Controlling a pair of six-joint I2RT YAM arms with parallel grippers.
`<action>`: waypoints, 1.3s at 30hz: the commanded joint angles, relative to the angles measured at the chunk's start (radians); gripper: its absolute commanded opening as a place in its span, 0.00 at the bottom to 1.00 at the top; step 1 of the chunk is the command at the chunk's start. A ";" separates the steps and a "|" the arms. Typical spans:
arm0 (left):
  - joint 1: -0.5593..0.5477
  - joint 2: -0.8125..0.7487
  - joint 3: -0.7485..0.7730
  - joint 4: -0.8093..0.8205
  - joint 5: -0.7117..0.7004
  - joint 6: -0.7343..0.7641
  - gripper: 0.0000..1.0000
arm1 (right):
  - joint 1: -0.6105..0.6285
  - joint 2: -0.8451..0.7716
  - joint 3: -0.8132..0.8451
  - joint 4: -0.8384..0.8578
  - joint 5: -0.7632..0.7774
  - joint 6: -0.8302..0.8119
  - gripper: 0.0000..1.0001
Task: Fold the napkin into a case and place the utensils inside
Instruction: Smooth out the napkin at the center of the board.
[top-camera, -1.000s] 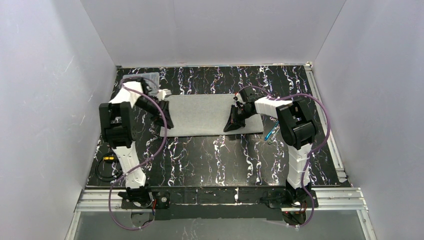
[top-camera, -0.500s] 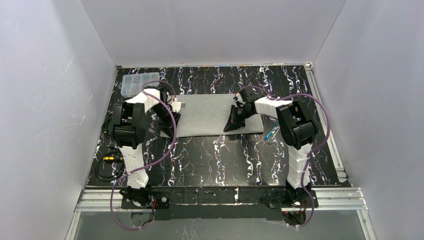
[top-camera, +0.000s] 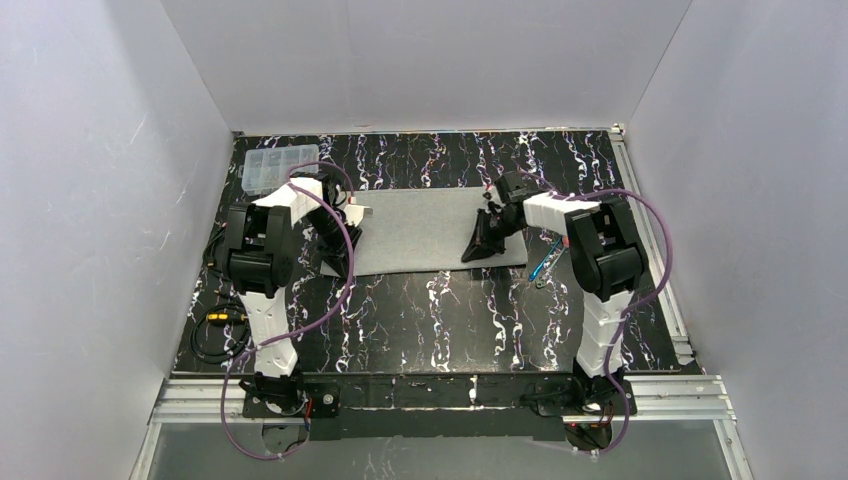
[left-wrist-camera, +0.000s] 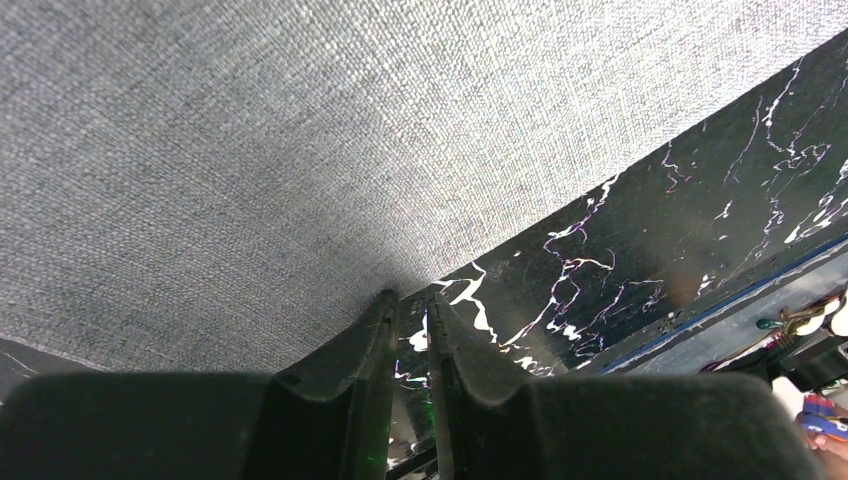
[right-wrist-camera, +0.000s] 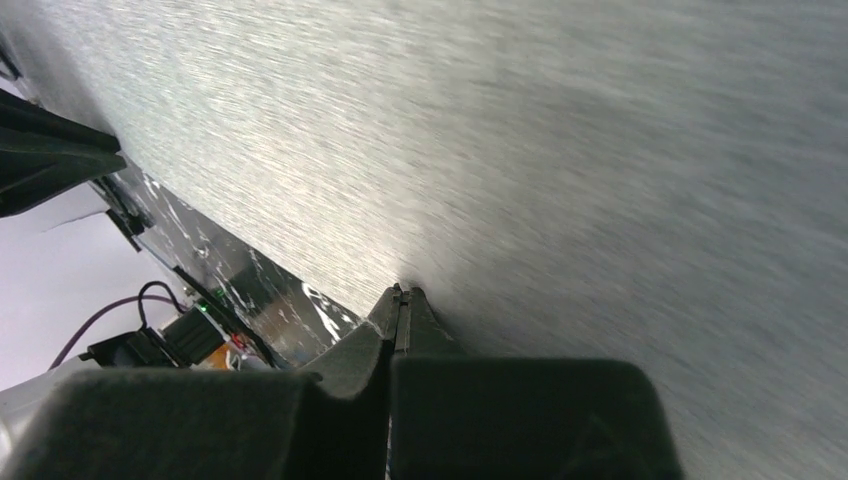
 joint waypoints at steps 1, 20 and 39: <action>0.003 0.056 -0.020 0.054 -0.124 0.052 0.17 | -0.075 -0.080 -0.064 -0.088 0.106 -0.072 0.01; 0.003 0.049 -0.021 0.044 -0.106 0.062 0.17 | -0.280 -0.262 -0.094 -0.280 0.459 -0.129 0.01; 0.005 -0.120 0.235 -0.201 0.074 -0.004 0.35 | -0.117 0.084 0.602 -0.212 0.581 -0.130 0.61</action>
